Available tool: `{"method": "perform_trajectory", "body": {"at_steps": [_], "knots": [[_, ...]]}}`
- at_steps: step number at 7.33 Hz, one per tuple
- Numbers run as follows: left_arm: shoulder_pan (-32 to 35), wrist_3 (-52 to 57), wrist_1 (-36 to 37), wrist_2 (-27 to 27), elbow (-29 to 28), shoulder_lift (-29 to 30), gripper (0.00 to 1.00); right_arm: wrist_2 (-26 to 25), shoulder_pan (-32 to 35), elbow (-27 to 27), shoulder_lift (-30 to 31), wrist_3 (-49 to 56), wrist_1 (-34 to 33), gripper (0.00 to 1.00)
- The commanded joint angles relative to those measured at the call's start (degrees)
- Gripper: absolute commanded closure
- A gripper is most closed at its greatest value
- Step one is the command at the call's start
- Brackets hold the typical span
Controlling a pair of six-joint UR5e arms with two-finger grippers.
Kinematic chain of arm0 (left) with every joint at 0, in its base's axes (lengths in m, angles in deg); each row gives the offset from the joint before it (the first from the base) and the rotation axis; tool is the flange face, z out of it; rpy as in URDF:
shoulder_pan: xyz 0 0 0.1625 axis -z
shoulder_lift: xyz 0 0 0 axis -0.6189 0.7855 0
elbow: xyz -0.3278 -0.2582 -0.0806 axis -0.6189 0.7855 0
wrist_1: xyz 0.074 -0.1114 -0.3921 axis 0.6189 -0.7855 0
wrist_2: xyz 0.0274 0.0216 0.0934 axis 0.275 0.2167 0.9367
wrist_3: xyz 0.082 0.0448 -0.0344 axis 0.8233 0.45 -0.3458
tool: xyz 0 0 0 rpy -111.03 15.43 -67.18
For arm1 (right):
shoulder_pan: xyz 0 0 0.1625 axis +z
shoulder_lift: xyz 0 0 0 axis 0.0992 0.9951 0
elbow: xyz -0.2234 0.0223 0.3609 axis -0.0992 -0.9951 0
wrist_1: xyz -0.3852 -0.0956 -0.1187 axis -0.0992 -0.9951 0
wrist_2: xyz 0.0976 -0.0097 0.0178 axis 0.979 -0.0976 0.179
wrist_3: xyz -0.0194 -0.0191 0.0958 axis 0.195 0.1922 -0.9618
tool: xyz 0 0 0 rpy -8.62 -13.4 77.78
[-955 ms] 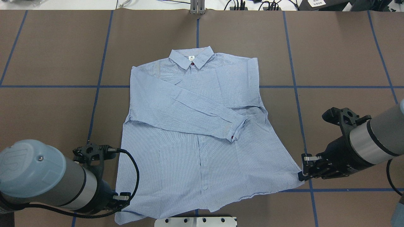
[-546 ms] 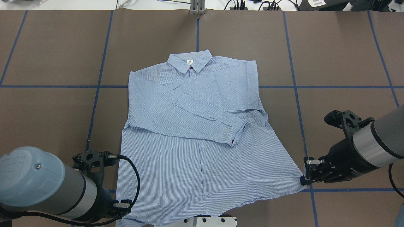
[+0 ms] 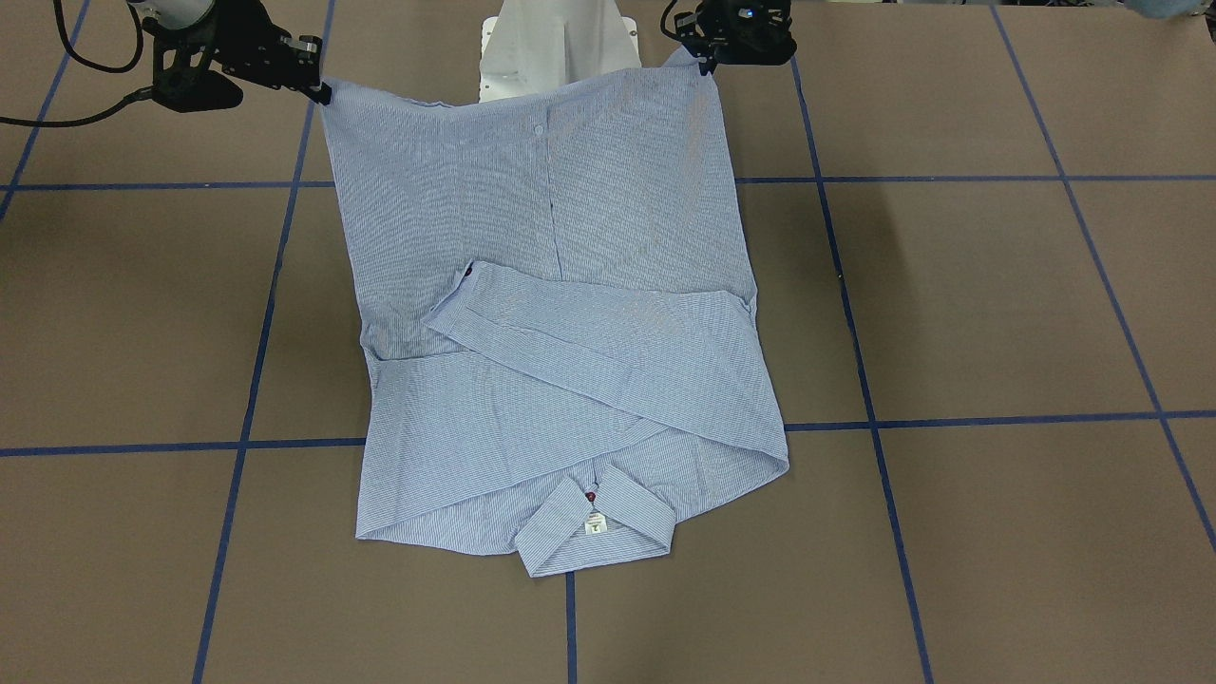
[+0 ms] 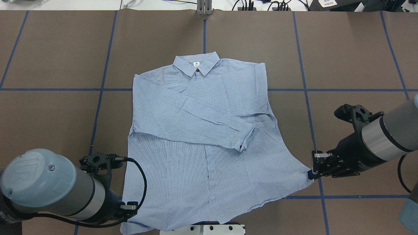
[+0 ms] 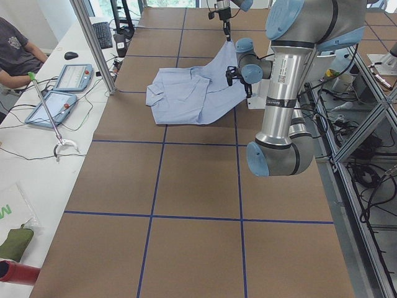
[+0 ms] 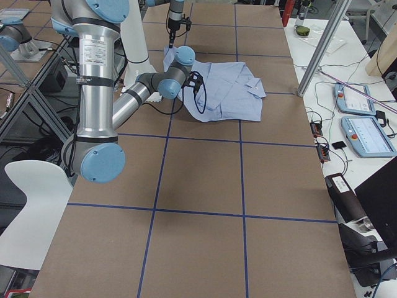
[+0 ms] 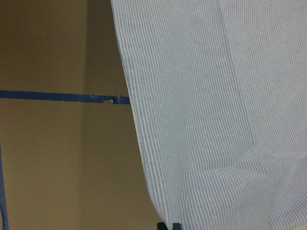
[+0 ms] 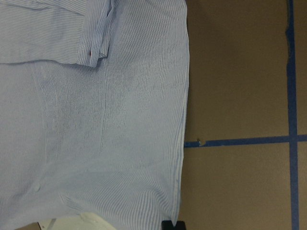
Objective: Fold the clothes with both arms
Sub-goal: 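Carry the hem with both grippers over the shirt toward the collar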
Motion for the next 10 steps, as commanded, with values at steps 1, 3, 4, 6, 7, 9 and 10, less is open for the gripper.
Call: {"method": "perform_trajectory", "body": {"at_steps": [1,3,4,6,7,9,10], "knots": [[5.18,4.24,-0.06,0.14,-1.39,0.73,1.00,-0.09,3.42,-4.84,-4.44,0.09,-0.03,1.00],[11.08,8.22,0.03,0.05,-6.46,4.41,1.00,-0.26,6.15,-9.23,-8.47,0.09,-0.20,1.00],[13.28,8.41,-0.06,0.05,-9.62,6.95,1.00,-0.52,7.55,-11.35,-9.46,0.09,-0.12,1.00],[18.29,12.42,-0.32,-0.21,-13.68,9.17,1.00,-0.53,9.93,-15.13,-12.78,2.37,-0.20,1.00],[20.66,14.54,-0.50,-0.30,-15.09,9.17,1.00,-0.61,11.07,-17.76,-15.16,2.38,-0.20,1.00],[23.92,14.65,-2.07,-0.21,-17.20,9.35,1.00,-0.70,12.92,-22.50,-19.46,2.38,-0.38,1.00],[24.29,14.65,-3.65,-0.21,-20.08,10.92,1.00,-0.79,14.06,-24.18,-20.88,2.72,-0.12,1.00]]}}
